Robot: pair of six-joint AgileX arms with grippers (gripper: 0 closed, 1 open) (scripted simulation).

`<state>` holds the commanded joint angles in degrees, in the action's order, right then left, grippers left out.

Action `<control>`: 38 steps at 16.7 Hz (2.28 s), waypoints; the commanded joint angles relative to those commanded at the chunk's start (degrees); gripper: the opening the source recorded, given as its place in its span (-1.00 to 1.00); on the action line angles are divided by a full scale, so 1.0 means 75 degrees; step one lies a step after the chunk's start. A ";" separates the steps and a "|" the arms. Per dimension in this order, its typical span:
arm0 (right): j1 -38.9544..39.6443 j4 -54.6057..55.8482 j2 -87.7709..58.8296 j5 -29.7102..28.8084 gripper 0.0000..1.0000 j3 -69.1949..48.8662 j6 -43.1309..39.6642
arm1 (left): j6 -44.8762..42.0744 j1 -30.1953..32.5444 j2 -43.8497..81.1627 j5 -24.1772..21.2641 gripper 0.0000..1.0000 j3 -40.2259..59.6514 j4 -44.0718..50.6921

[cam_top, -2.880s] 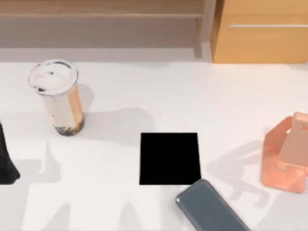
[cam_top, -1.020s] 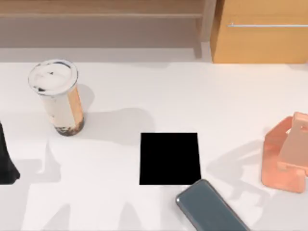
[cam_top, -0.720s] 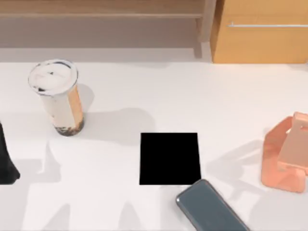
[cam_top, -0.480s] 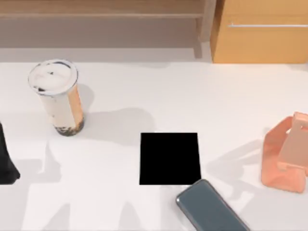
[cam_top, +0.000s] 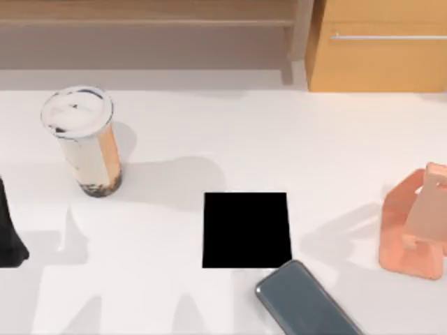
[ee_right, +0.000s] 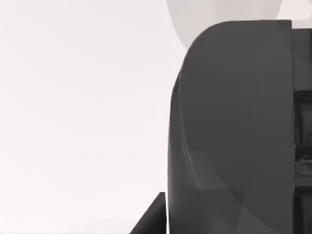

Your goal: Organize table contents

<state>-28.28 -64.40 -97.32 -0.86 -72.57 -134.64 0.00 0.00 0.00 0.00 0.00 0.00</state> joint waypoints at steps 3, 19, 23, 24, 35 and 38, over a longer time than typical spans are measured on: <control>0.0000 0.0000 0.0000 0.0000 -1.00 0.0000 0.0000 | 0.0000 0.0000 0.0000 0.0000 1.00 0.0000 0.0000; 0.2742 0.0810 -0.1795 0.0712 -1.00 -0.2562 0.6506 | 0.0000 0.0000 0.0000 0.0000 1.00 0.0000 0.0000; 0.4109 0.0840 -0.2596 0.0902 -1.00 -0.3268 0.9858 | 0.0000 0.0000 0.0000 0.0000 1.00 0.0000 0.0000; 0.4462 0.0820 -0.2791 0.0935 -1.00 -0.3408 1.0766 | 0.0000 0.0000 0.0000 0.0000 1.00 0.0000 0.0000; 0.8190 0.0316 -0.4174 0.0653 -1.00 -0.4143 2.1003 | 0.0000 0.0000 0.0000 0.0000 1.00 0.0000 0.0000; 0.8906 0.0174 -0.4297 0.0432 -1.00 -0.4127 2.2719 | 0.0000 0.0000 0.0000 0.0000 1.00 0.0000 0.0000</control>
<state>38.51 -63.09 -129.55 2.38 -103.52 35.76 0.00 0.00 0.00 0.00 0.00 0.00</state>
